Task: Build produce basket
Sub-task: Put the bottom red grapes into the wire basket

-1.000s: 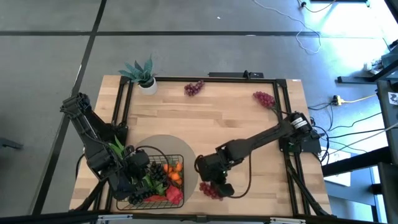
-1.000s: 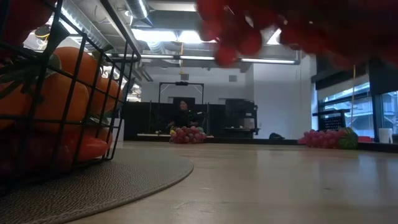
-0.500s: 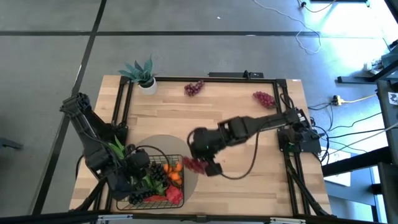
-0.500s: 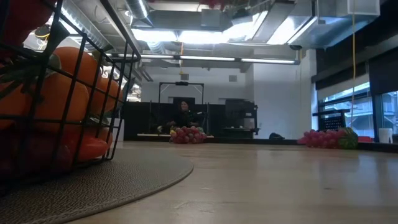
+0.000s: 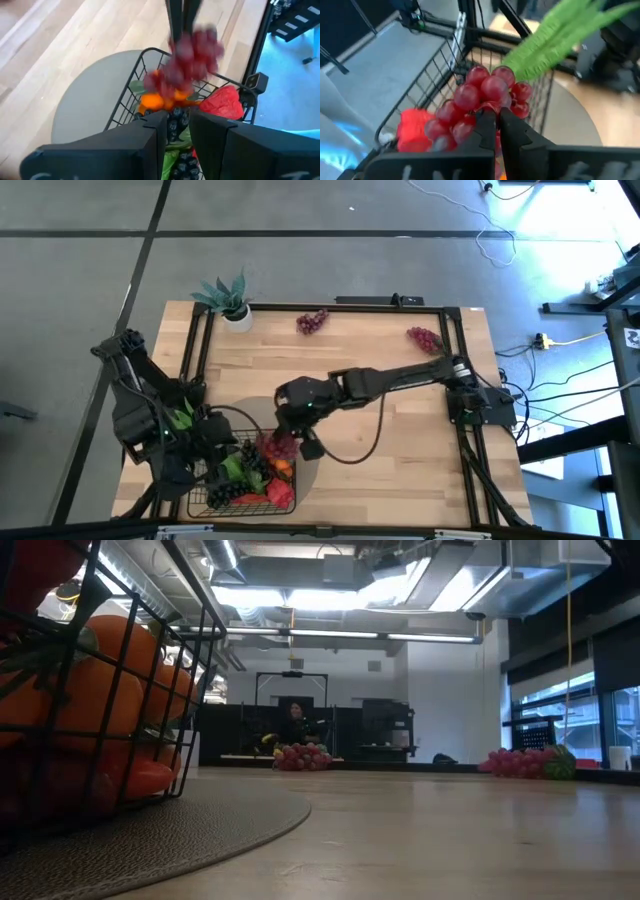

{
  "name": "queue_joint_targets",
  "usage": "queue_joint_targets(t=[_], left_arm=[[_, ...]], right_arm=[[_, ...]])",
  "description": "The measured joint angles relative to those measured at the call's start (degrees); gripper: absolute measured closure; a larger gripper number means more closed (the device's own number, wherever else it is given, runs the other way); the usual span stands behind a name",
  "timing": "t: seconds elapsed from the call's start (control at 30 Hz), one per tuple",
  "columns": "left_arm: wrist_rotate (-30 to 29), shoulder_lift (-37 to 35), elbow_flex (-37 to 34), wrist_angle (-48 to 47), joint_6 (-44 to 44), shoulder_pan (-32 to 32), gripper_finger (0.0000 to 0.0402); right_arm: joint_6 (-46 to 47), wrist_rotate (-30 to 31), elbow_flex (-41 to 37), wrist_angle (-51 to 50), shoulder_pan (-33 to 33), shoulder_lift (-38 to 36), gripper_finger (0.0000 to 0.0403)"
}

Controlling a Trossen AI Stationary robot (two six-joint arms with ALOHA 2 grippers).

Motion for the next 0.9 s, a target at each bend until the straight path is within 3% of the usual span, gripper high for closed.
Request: queue_joint_targets(t=[0.27, 0.47, 0.9], left_arm=[[-0.17, 0.00, 1.98, -0.79, -0.07, 0.04, 0.0331], [-0.16, 0.00, 1.98, -0.81, -0.92, 0.04, 0.0331], [-0.15, 0.00, 1.98, -0.80, -1.98, 0.20, 0.0331]], right_arm=[[-0.16, -3.11, 0.00, 10.89, 0.00, 6.53, 0.0403], [2.40, -8.91, -0.02, 19.49, 0.00, 10.96, 0.0403], [-1.16, -10.47, 0.09, 11.83, -0.37, 12.88, 0.0403]])
